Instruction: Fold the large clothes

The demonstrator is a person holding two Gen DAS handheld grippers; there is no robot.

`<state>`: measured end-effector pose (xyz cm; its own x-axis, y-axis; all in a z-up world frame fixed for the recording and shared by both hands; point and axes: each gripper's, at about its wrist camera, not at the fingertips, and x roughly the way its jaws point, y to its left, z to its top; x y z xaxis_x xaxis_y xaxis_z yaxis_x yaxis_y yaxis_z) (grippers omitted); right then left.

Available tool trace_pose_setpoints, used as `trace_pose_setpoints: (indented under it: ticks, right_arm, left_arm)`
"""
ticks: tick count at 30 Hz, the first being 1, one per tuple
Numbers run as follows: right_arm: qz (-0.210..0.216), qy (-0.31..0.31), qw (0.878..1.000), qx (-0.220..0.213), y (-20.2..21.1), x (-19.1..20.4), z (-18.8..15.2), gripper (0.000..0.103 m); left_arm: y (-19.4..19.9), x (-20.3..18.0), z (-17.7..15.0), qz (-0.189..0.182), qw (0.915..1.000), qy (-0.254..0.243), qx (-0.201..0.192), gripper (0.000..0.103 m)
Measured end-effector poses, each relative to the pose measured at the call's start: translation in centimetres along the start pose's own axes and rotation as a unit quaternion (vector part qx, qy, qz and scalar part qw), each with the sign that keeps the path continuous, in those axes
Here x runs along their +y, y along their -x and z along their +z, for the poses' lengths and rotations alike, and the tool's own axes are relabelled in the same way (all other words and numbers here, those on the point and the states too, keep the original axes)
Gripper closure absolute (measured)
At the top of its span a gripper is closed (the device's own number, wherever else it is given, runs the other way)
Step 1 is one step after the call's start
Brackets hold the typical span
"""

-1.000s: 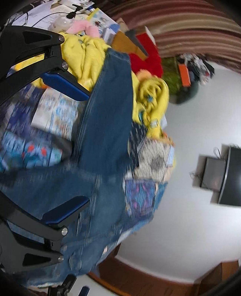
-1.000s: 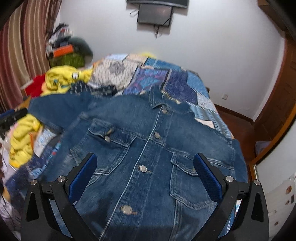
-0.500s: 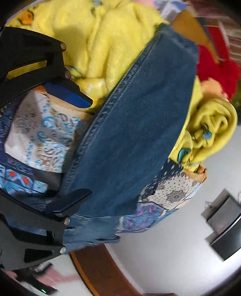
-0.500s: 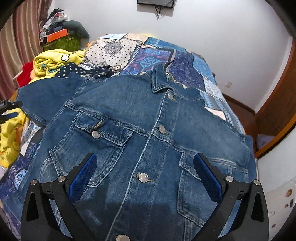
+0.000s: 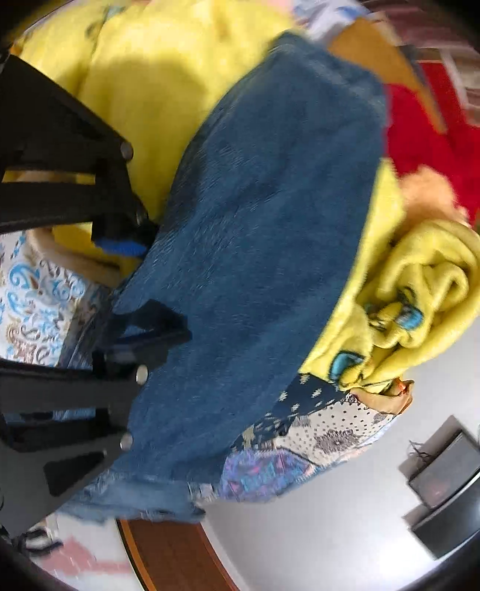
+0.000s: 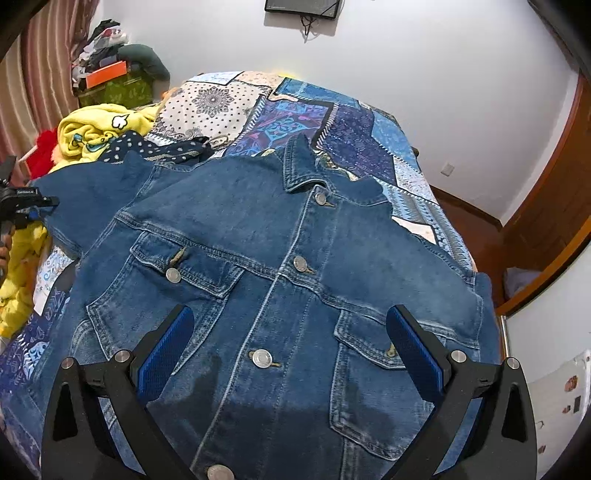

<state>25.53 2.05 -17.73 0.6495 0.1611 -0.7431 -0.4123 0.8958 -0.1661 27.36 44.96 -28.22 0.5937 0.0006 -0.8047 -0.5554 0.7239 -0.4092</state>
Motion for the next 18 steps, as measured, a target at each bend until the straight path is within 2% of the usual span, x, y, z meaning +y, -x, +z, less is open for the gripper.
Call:
trace_pose_setpoints:
  ticks: [4, 7, 11, 16, 18]
  right_arm:
    - [0.001, 0.004, 1.000, 0.004, 0.3, -0.4, -0.2, 0.000]
    - [0.012, 0.004, 1.000, 0.010, 0.5, -0.7, -0.4, 0.000]
    - [0.018, 0.005, 1.000, 0.017, 0.7, -1.2, -0.8, 0.000]
    - [0.024, -0.004, 1.000, 0.015, 1.6, -1.9, -1.5, 0.000]
    - [0.025, -0.008, 1.000, 0.014, 2.0, -2.4, -1.7, 0.000]
  left_arm:
    - [0.8, -2.5, 0.7, 0.073, 0.9959, -0.054, -0.003, 0.086]
    - [2.7, -4.9, 0.9, 0.099, 0.9898, -0.097, -0.034, 0.089]
    - [5.7, -8.1, 1.3, 0.095, 0.9840, -0.130, -0.078, 0.093]
    - [8.8, -15.6, 1.0, 0.059, 0.9706, -0.192, -0.133, 0.096]
    - [9.7, -19.1, 0.2, 0.034, 0.9642, -0.219, -0.145, 0.096]
